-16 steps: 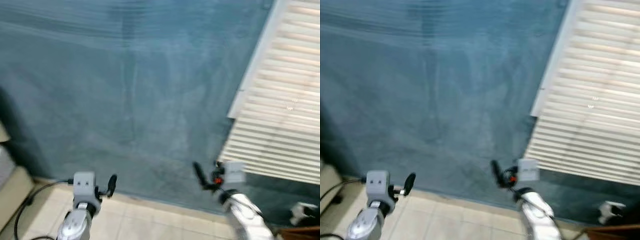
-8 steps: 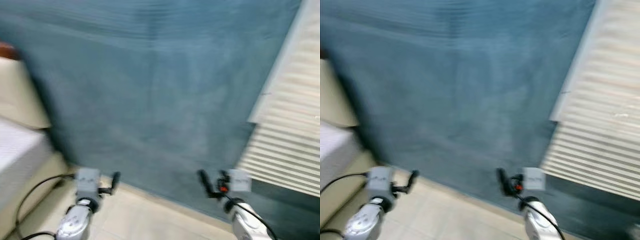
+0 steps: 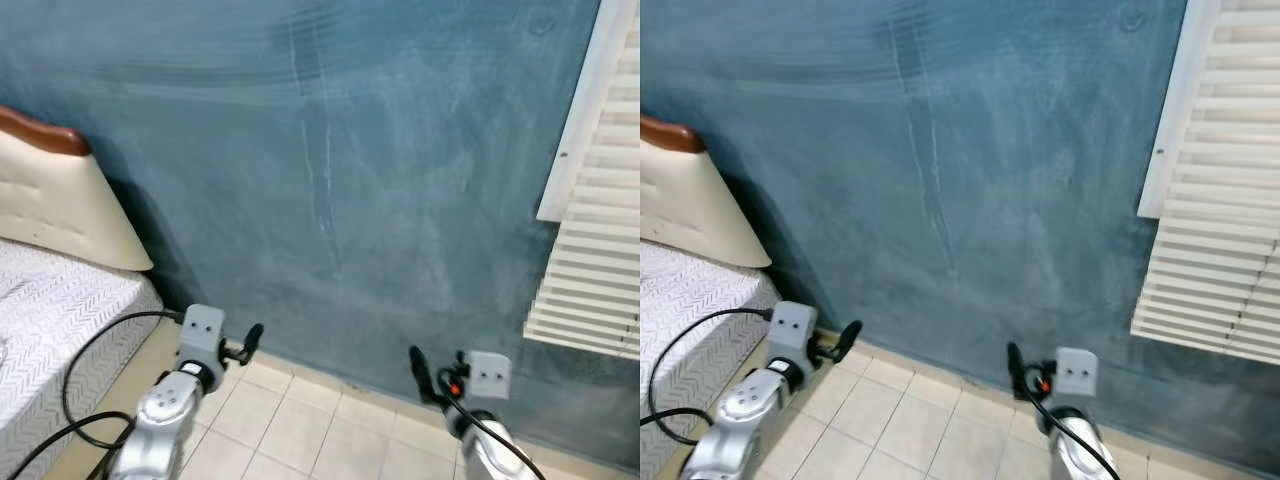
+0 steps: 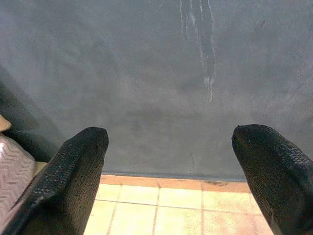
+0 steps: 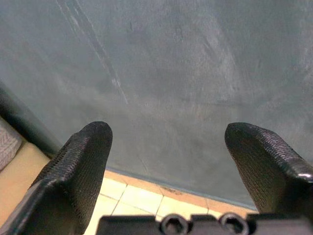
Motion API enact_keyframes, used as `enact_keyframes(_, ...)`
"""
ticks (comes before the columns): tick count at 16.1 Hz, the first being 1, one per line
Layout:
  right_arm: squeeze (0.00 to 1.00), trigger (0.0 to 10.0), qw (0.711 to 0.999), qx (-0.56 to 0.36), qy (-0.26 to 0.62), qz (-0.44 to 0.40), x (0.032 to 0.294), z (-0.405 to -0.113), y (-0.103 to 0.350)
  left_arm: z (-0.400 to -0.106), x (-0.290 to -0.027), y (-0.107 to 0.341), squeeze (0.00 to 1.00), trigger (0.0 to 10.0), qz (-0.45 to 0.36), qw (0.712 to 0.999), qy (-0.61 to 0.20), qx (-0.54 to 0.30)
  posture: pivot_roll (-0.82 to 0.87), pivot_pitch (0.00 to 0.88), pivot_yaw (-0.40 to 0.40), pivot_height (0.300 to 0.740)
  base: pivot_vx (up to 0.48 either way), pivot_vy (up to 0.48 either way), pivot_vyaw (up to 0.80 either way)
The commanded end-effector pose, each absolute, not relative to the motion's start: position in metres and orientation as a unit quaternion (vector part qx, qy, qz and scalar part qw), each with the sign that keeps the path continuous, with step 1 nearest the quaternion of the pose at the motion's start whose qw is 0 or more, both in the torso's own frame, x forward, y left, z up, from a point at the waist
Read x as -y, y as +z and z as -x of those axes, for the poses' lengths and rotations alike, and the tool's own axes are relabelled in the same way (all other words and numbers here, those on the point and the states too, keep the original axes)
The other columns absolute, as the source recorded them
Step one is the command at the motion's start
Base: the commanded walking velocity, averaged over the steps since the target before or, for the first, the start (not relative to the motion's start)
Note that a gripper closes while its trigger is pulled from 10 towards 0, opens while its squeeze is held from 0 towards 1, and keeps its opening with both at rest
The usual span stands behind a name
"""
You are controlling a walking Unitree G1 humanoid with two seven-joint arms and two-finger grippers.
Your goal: Clean up the room
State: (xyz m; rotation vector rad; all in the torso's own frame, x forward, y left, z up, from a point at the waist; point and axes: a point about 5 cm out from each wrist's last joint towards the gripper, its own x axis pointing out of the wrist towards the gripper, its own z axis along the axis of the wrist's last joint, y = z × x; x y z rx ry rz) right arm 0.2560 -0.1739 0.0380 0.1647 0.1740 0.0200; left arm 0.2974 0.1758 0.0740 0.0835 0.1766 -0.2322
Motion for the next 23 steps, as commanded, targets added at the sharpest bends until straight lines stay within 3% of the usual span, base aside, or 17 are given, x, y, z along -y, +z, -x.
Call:
enact_keyframes(1, 0.0, 10.0, 0.993, -0.073, 0.028, -0.089, 0.168, -0.257, 0.045, -0.294, -0.187, 0.067, 0.0, 10.0, -0.019, 0.992, -0.075, -0.098, -0.05, 0.0, 0.108, 0.74, 0.0, -0.27, 0.56)
enact_keyframes(2, 0.0, 10.0, 0.993, -0.079, 0.036, -0.084, 0.167, -0.257, 0.044, -0.291, -0.188, 0.065, 0.0, 10.0, -0.005, 0.994, -0.06, -0.094, -0.05, 0.0, 0.108, 0.74, 0.0, -0.27, 0.56)
enact_keyframes(4, 0.0, 10.0, 0.991, -0.094, 0.057, -0.078, 0.169, -0.258, 0.041, -0.281, -0.182, 0.064, 0.0, 10.0, -0.01, 0.995, -0.047, -0.082, 0.01, 0.0, 0.013, 0.74, 0.0, -0.139, 0.56)
enact_keyframes(6, 0.0, 10.0, 0.99, -0.095, 0.067, -0.076, 0.17, -0.26, 0.041, -0.278, -0.183, 0.064, 0.0, 10.0, -0.009, 0.996, -0.032, -0.078, 0.02, 0.0, -0.001, 0.74, 0.0, 0.0, 0.54)
enact_keyframes(9, 0.0, 10.0, 0.988, -0.104, 0.089, -0.074, 0.177, -0.271, 0.042, -0.265, -0.189, 0.067, 0.0, 10.0, -0.007, 0.998, 0.016, -0.06, 0.09, 0.0, -0.11, 0.74, 0.0, 0.0, 0.52)
enact_keyframes(11, 0.0, 10.0, 0.985, -0.109, 0.113, -0.064, 0.174, -0.273, 0.044, -0.259, -0.192, 0.061, 0.0, 10.0, -0.013, 0.997, 0.037, -0.066, 0.1, 0.0, -0.138, 0.74, 0.0, 0.0, 0.52)
enact_keyframes(19, 0.0, 10.0, 0.986, -0.094, 0.082, -0.112, 0.17, -0.279, 0.04, -0.266, -0.191, 0.075, 0.0, 10.0, -0.098, 0.994, -0.005, -0.052, 0.1, 0.0, -0.037, 0.74, 0.0, -0.201, 0.52)
enact_keyframes(23, 0.0, 10.0, 0.99, -0.079, 0.049, -0.103, 0.171, -0.276, 0.041, -0.278, -0.19, 0.079, 0.0, 10.0, -0.076, 0.995, -0.025, -0.062, 0.07, 0.0, 0.011, 0.74, 0.0, 0.0, 0.13)
